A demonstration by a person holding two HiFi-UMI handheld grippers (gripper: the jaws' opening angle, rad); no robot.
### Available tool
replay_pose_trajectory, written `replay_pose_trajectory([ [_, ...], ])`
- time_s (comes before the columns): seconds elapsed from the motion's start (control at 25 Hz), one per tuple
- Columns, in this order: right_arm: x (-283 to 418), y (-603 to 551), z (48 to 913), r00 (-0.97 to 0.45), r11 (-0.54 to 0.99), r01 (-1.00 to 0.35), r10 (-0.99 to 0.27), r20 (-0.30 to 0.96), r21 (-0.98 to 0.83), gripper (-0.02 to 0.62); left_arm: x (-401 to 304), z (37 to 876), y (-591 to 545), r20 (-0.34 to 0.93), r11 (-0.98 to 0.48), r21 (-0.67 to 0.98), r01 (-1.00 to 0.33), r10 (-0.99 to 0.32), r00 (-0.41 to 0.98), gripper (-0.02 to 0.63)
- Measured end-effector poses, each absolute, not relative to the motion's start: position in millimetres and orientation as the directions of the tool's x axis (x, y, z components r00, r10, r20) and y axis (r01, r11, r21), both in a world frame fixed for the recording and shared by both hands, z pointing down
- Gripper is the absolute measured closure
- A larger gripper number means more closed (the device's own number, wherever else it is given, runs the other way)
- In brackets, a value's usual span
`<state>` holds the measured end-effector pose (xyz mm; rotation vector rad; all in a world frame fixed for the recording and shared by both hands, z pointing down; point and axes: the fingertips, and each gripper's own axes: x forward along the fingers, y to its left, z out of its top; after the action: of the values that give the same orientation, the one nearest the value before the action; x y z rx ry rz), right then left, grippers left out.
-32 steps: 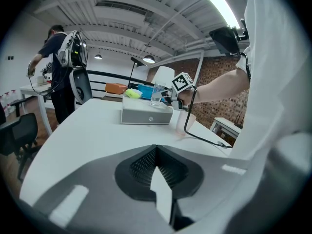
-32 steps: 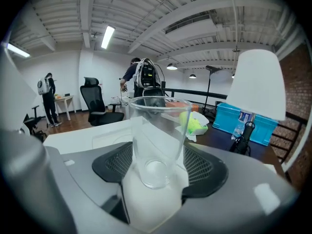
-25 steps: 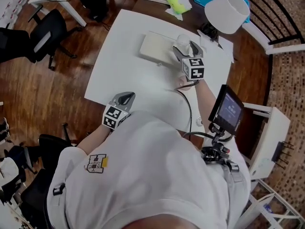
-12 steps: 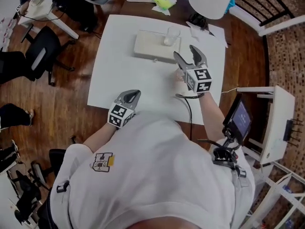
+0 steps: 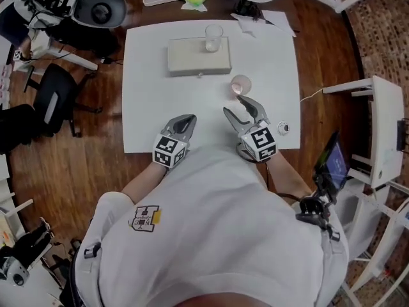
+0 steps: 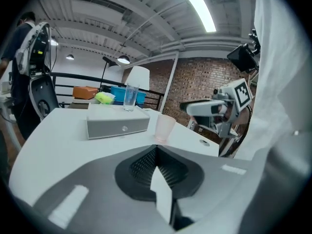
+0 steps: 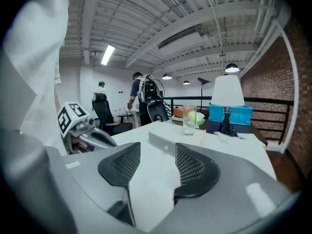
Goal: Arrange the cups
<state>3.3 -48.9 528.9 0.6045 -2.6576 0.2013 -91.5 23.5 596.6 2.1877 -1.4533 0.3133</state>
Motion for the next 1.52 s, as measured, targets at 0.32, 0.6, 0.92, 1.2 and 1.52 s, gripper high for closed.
replay_pose_trajectory([
  [0.32, 31, -22, 610, -0.742, 0.851, -0.505, -0.343, 0.577, -0.144, 0.446, -85, 599, 15, 0.469, -0.35, 0.267, -0.898, -0.767, 0.438, 0.606],
  [0.6, 41, -17, 634, -0.703, 0.84, -0.524, -0.333, 0.628, -0.141, 0.467, -75, 606, 15, 0.499, -0.367, 0.257, -0.894, -0.742, 0.448, 0.606],
  [0.92, 41, -2, 634, -0.701, 0.86, -0.496, -0.317, 0.638, -0.118, 0.479, -75, 604, 22, 0.503, -0.366, 0.252, -0.896, -0.741, 0.445, 0.606],
  [1.2, 45, 0, 635, -0.696, 0.858, -0.498, -0.313, 0.647, -0.121, 0.482, -73, 605, 23, 0.51, -0.364, 0.255, -0.896, -0.737, 0.444, 0.606],
  [1.52, 49, -5, 634, -0.688, 0.849, -0.514, -0.326, 0.648, -0.119, 0.485, -69, 606, 19, 0.509, -0.378, 0.253, -0.891, -0.731, 0.455, 0.606],
])
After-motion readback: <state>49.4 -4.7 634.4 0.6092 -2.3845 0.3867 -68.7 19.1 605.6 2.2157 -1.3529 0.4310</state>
